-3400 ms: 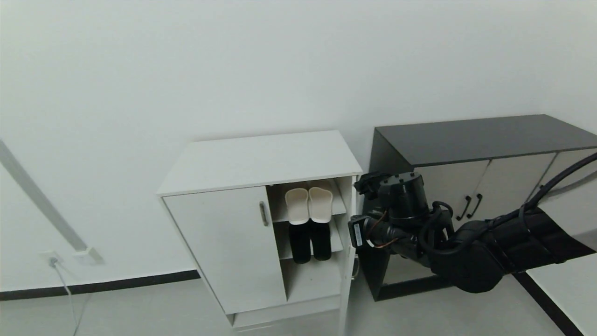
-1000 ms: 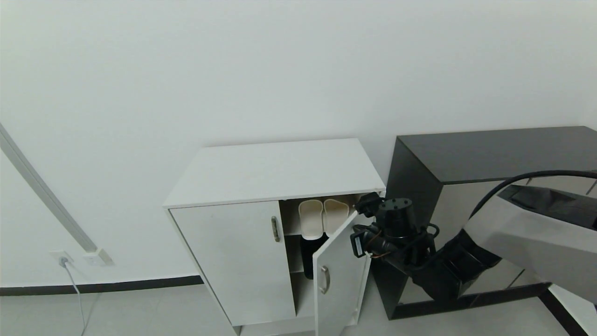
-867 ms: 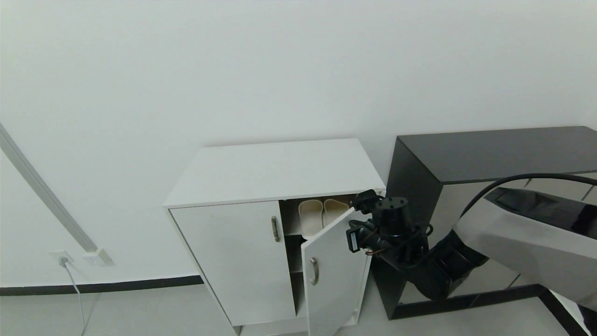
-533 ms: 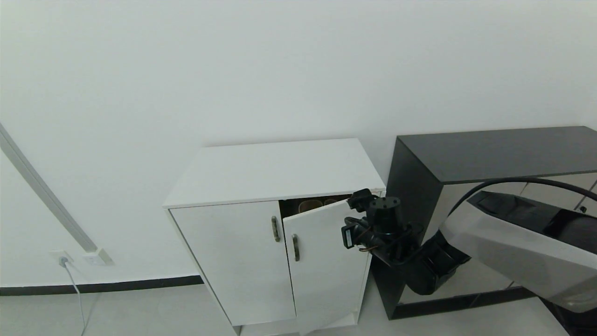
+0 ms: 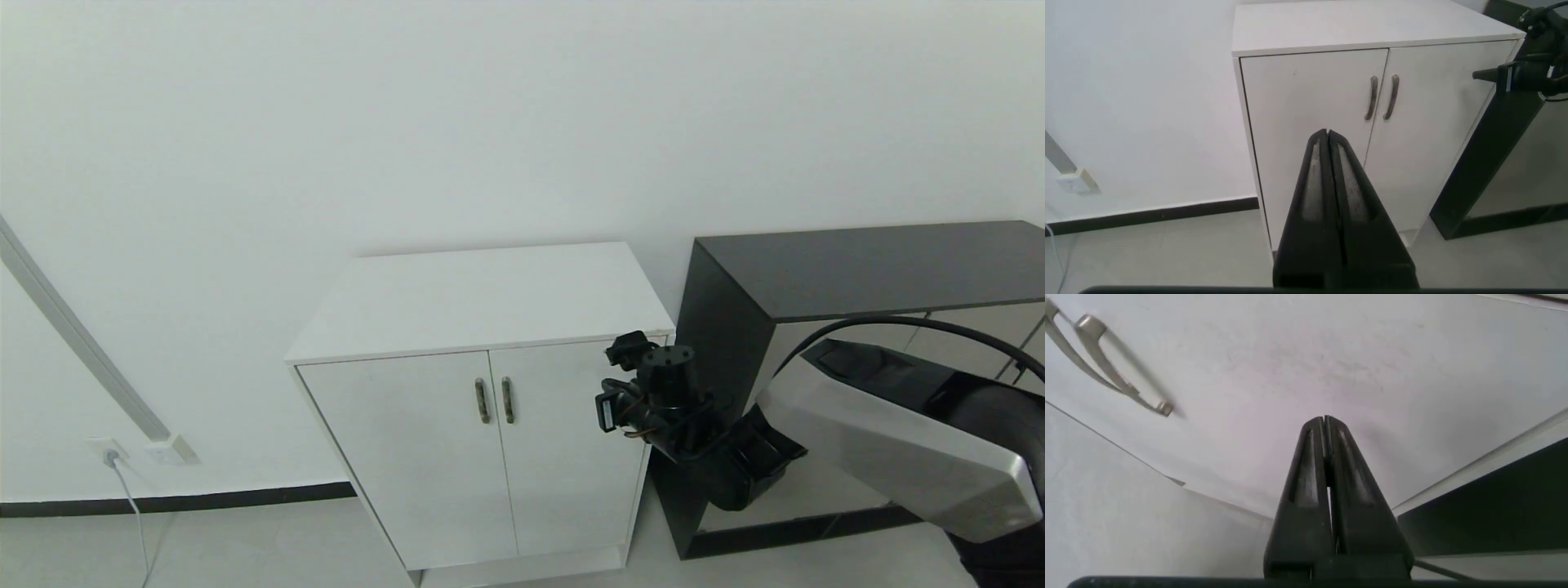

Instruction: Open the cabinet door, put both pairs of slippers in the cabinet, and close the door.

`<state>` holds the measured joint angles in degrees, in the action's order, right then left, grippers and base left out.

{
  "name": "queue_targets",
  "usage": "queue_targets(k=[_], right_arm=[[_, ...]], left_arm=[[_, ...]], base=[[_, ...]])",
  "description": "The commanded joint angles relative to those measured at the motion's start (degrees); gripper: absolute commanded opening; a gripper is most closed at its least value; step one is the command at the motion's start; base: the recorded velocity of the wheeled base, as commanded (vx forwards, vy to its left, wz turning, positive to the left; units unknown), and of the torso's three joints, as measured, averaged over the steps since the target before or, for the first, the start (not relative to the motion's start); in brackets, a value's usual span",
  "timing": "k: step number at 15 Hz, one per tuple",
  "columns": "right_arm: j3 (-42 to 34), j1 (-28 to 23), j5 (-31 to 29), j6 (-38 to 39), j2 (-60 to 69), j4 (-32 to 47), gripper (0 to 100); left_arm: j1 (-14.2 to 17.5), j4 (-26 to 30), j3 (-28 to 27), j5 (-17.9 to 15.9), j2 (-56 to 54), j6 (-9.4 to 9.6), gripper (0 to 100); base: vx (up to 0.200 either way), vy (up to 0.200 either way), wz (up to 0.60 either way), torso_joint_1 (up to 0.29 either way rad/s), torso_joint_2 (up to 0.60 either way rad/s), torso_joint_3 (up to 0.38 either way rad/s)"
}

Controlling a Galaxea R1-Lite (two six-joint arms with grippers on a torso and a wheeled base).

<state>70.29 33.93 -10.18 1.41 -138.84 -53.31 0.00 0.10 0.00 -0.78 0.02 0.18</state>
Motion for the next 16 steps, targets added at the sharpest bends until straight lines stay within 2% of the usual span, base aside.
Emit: queue_targets(k=[1,9,13,16], right_arm=[[0.55,-0.09,-0.02,-0.01,-0.47,-0.04,0],[0.55,-0.35,-0.02,0.26,0.5,-0.3,0],[-7.8,-0.09,-0.19,2.19,6.83,-2.41,0],[-18.35,-1.06,-0.46,3.33,12.36,-7.95,0]], left_arm=[[0.0,-0.01,0.0,-0.01,-0.02,-0.01,0],[0.0,-0.01,0.0,-0.01,-0.02,-0.01,0],[0.0,-0.01,0.0,-0.01,-0.02,-0.01,0],[0.0,-0.01,0.0,-0.01,0.06,-0.09,0]], base=[[0.0,0.0,0.0,0.0,0.0,0.0],[0.0,0.0,0.0,0.0,0.0,0.0],[0.0,0.0,0.0,0.0,0.0,0.0],[0.0,0.0,0.0,0.0,0.0,0.0]])
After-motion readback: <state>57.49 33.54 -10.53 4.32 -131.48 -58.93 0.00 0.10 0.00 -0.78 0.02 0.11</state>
